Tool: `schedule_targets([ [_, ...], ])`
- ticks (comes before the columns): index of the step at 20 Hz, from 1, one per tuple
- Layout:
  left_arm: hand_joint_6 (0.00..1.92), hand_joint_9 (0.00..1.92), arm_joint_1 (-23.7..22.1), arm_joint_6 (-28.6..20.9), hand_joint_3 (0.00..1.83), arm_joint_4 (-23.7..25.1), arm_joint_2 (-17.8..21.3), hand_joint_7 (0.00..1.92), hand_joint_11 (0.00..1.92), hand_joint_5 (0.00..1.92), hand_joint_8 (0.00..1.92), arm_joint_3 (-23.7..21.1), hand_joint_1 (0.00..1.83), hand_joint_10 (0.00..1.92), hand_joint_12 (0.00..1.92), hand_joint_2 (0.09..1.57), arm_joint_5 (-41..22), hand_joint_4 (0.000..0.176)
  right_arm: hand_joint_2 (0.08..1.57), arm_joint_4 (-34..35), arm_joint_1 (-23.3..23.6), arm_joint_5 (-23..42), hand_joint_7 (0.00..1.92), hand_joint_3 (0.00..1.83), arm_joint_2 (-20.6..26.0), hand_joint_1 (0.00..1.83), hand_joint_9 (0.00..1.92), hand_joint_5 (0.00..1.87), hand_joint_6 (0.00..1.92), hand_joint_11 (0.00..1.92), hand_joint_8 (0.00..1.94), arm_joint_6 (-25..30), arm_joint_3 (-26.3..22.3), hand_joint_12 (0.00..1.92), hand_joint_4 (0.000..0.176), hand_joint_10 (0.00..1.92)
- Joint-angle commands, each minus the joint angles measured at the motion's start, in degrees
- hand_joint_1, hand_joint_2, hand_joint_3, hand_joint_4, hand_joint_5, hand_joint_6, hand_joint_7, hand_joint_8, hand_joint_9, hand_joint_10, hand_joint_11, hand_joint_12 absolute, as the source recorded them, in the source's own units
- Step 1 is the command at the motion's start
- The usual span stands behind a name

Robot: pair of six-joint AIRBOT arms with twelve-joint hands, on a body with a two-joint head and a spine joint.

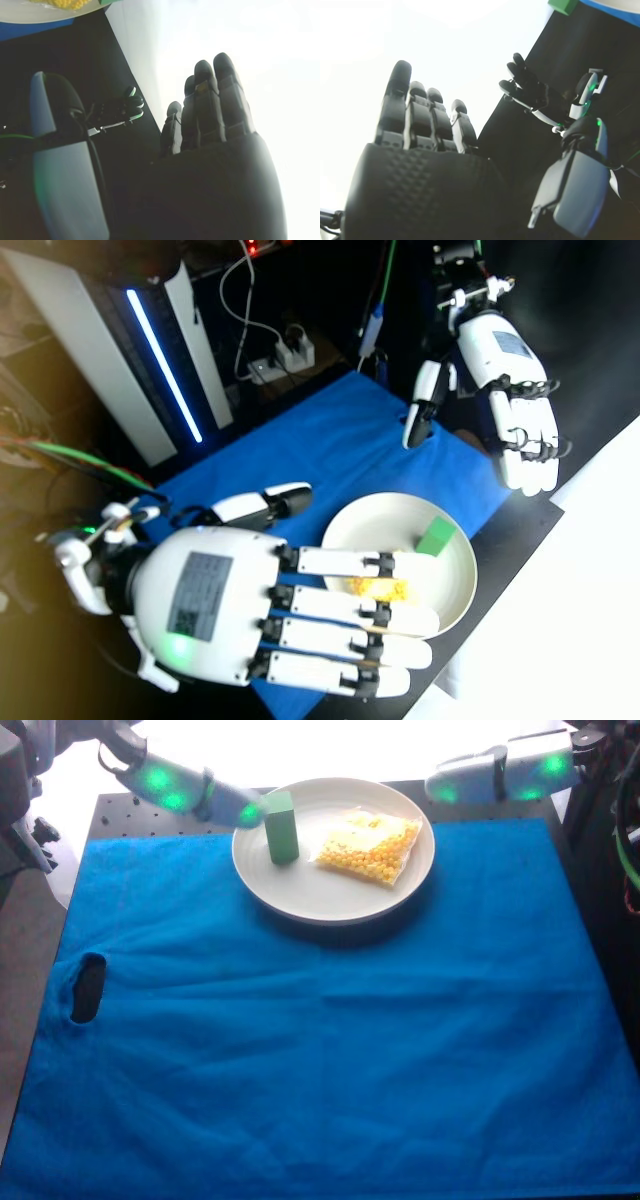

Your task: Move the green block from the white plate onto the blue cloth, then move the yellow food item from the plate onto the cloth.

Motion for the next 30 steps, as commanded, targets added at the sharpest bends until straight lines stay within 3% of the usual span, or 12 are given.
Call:
schedule_targets([
  [1,0.00,0.41,-0.4,-0.3,0.00,-0.5,-0.2,0.35,0.15,0.18,0.00,0.3,0.53,0.01,0.74,0.83,-6.7,0.108,0.94,1.8,1.0,6.6,0.47,0.00,0.0,0.46,0.45,0.24,0.00,0.16,0.01,0.3,0.0,0.83,0.107,0.02],
  [4,0.00,0.47,-0.4,-1.1,0.00,-0.5,-0.4,0.37,0.19,0.19,0.00,0.6,0.55,0.01,0.72,0.83,-6.9,0.108,0.93,1.8,1.0,6.6,0.46,0.00,-0.1,0.46,0.42,0.23,0.00,0.15,0.00,0.3,0.0,0.82,0.099,0.00],
  [7,0.00,0.45,-0.4,-1.8,0.00,-0.5,-1.0,0.37,0.17,0.18,0.00,1.4,0.53,0.00,0.70,0.83,-7.2,0.113,0.95,1.8,1.0,6.6,0.46,0.00,-0.1,0.49,0.41,0.25,0.01,0.12,0.00,0.3,0.0,0.81,0.121,0.00],
  [8,0.01,0.48,-0.5,-1.9,0.00,-0.5,-1.2,0.42,0.20,0.21,0.02,1.6,0.54,0.01,0.72,0.83,-7.2,0.102,0.94,1.8,1.0,6.6,0.46,0.00,-0.1,0.47,0.42,0.26,0.01,0.13,0.00,0.3,0.0,0.81,0.132,0.01],
  [12,0.00,0.59,-1.2,-3.2,0.00,0.1,-2.5,0.63,0.19,0.32,0.00,2.4,0.68,0.01,0.90,0.84,-7.9,0.063,0.94,1.3,1.0,6.6,0.50,0.00,-0.1,0.47,0.44,0.27,0.01,0.15,0.02,0.3,-0.3,0.82,0.116,0.01],
  [13,0.00,0.59,-1.5,-3.2,0.00,0.4,-2.9,0.62,0.14,0.32,0.00,2.7,0.72,0.00,0.96,0.87,-7.6,0.067,0.93,1.1,1.0,6.6,0.47,0.00,-0.1,0.43,0.42,0.27,0.01,0.13,0.00,0.3,-0.4,0.81,0.116,0.00],
  [15,0.00,0.58,-2.0,-3.2,0.00,0.9,-4.0,0.55,0.18,0.32,0.00,3.7,0.76,0.00,1.04,0.90,-6.5,0.030,0.94,0.7,1.0,6.8,0.46,0.00,-0.2,0.42,0.41,0.28,0.01,0.11,0.00,0.3,-0.5,0.80,0.106,0.00],
  [20,0.00,0.69,-2.1,-3.3,0.00,1.1,-7.2,0.54,0.54,0.33,0.00,6.7,0.72,0.01,0.56,0.89,-3.3,0.000,0.93,0.2,1.0,7.0,0.44,0.00,-0.3,0.44,0.40,0.28,0.00,0.13,0.02,0.3,-0.7,0.81,0.110,0.00],
  [22,0.00,0.67,-2.0,-3.3,0.01,1.1,-8.4,0.49,0.58,0.33,0.00,8.0,0.74,0.00,0.50,0.92,-2.3,0.000,0.95,0.2,1.0,7.0,0.44,0.01,-0.3,0.44,0.40,0.25,0.00,0.14,0.01,0.3,-0.8,0.82,0.096,0.01],
  [24,0.01,0.55,-2.0,-3.3,0.00,1.8,-9.4,0.50,0.47,0.39,0.00,9.1,0.77,0.00,0.57,0.90,-0.9,0.031,0.94,-0.1,1.0,7.1,0.44,0.00,-0.3,0.48,0.44,0.29,0.00,0.13,0.00,0.3,-1.1,0.88,0.087,0.01],
  [25,0.01,0.54,-1.8,-3.3,0.00,2.0,-9.8,0.50,0.47,0.40,0.00,9.4,0.79,0.00,0.58,0.90,-0.5,0.029,0.94,-0.2,1.0,7.2,0.42,0.00,-0.3,0.48,0.45,0.28,0.00,0.14,0.00,0.3,-1.2,0.88,0.077,0.01],
  [30,0.00,0.63,-0.9,-3.3,0.00,2.0,-11.6,0.61,0.51,0.43,0.02,11.4,0.82,0.00,0.63,0.92,1.3,0.012,0.96,-0.9,1.0,7.7,0.45,0.00,-0.3,0.45,0.46,0.30,0.00,0.14,0.01,0.3,-1.7,0.95,0.101,0.00],
])
